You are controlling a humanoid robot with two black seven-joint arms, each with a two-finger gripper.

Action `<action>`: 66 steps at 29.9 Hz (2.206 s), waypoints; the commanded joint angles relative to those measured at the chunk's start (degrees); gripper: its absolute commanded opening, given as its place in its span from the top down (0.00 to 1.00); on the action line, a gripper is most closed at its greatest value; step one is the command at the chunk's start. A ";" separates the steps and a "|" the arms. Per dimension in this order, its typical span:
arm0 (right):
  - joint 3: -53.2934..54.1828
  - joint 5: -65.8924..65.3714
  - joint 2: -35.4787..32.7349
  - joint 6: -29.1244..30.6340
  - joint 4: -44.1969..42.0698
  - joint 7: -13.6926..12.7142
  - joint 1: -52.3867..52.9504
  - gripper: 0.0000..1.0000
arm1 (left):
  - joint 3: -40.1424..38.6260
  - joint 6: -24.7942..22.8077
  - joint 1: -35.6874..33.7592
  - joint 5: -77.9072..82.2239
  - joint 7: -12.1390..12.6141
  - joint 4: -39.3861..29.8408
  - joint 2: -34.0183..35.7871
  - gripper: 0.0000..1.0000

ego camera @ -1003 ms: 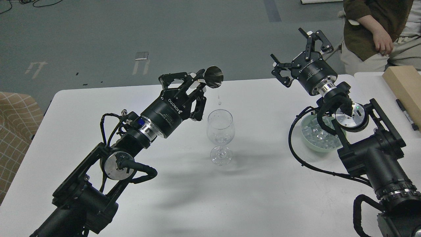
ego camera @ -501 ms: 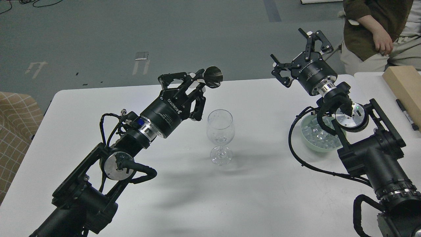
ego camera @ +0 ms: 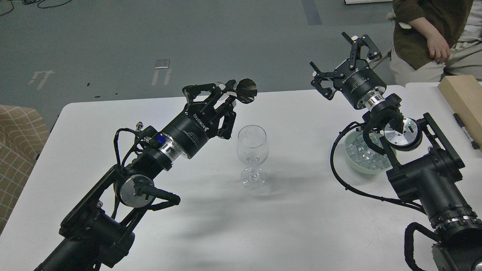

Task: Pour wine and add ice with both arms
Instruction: 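Hold the jigger tipped over the wine glass with the left gripper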

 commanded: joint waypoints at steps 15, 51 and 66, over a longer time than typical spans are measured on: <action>0.01 0.00 0.00 0.00 0.01 0.02 0.26 0.00 | -0.09 0.09 0.19 3.49 -0.28 -0.45 0.06 1.00; 0.01 0.00 0.00 0.00 0.01 0.02 0.62 0.00 | -0.17 -0.09 0.10 10.27 -1.34 -0.98 0.15 1.00; 0.01 0.00 0.00 0.00 0.01 0.02 0.62 0.00 | -0.17 -0.35 0.10 13.08 -2.22 -1.24 0.06 1.00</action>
